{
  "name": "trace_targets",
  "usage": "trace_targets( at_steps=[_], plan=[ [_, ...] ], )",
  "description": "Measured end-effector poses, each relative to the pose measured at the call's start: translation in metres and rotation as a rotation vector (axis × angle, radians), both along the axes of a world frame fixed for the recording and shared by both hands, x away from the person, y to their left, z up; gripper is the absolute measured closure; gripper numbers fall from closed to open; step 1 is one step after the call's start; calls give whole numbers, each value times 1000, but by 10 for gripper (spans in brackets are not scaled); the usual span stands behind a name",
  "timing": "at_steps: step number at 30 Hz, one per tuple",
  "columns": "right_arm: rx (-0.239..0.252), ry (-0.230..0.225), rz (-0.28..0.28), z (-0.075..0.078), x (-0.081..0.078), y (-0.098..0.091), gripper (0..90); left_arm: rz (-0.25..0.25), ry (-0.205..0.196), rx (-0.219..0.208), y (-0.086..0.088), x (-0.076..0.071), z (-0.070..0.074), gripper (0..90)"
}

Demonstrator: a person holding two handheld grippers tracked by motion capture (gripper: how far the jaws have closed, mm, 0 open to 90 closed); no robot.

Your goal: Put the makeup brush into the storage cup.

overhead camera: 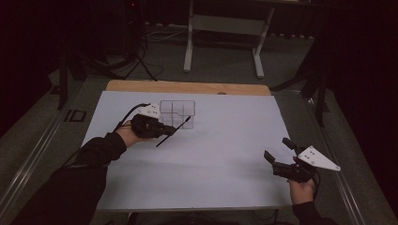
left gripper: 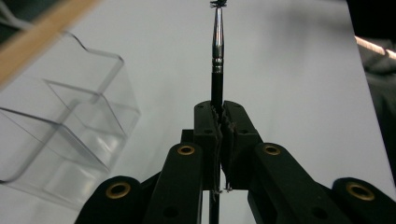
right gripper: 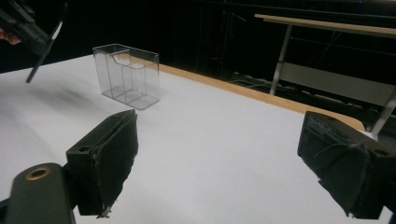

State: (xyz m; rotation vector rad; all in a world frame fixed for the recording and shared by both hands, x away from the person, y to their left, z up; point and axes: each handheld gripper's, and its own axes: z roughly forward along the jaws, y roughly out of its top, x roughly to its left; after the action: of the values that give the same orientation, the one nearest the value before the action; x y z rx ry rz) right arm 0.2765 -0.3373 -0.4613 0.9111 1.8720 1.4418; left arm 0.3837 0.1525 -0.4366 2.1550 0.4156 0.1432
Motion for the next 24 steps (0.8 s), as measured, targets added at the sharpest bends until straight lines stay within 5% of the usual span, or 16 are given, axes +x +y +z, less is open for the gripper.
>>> trace_targets(
  at_steps=[13,20,24],
  plan=[
    [-17,13,34,0,-1,9,139,134,-32,-120,-5,-14,-2,857],
    [-12,21,42,7,-4,14,146,146,-39,-200,-15,-21,2,857],
    [3,42,100,11,-4,26,142,149,-44,-238,-23,-28,6,856]
  ],
)
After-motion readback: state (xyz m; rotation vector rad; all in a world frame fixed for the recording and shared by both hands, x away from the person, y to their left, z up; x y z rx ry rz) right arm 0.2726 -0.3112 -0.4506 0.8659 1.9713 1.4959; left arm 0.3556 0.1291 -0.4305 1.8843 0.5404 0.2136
